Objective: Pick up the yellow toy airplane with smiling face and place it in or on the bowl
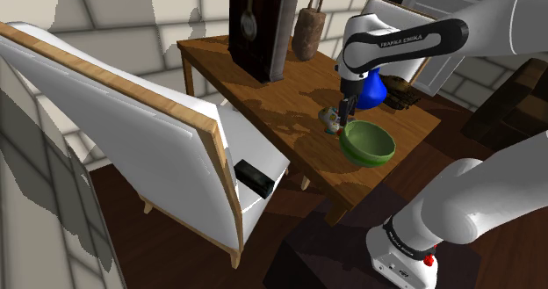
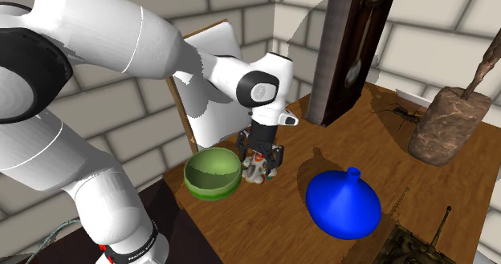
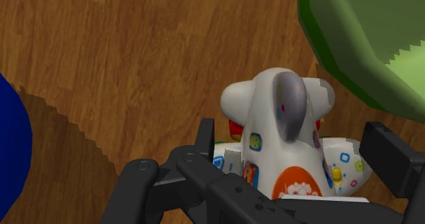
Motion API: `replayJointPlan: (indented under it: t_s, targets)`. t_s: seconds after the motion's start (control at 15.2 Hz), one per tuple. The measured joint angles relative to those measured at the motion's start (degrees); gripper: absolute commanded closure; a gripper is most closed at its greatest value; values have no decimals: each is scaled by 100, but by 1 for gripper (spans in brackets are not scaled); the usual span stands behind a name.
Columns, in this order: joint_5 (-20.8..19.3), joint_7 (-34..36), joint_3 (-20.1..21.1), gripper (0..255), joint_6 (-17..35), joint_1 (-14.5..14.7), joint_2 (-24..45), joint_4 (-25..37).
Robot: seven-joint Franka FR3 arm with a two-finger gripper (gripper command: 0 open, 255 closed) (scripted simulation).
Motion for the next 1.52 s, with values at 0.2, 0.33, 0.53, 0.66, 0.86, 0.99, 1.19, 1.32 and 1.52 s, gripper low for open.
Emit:
replayJointPlan:
  t_s: [0.2, 0.33, 0.53, 0.66, 0.86, 0.99, 1.19, 1.32, 1.52]
  targets:
    - [-2, 2, 0, 0, 12, -1, -5, -15]
    - [-2, 2, 0, 255, 13, -1, -5, -16]
    - [-2, 2, 0, 255, 11, -1, -7, -15]
    - [-3, 1, 0, 255, 11, -1, -7, -16]
    - [-3, 1, -1, 255, 11, -1, -8, -16]
    - [-3, 2, -1, 255, 11, -1, -8, -16]
    - [4, -4, 14, 255, -160, 4, -58, 102]
    - [4, -5, 29, 255, -318, 7, -137, 183]
    - [6, -24, 44, 255, -567, 7, -217, 354]
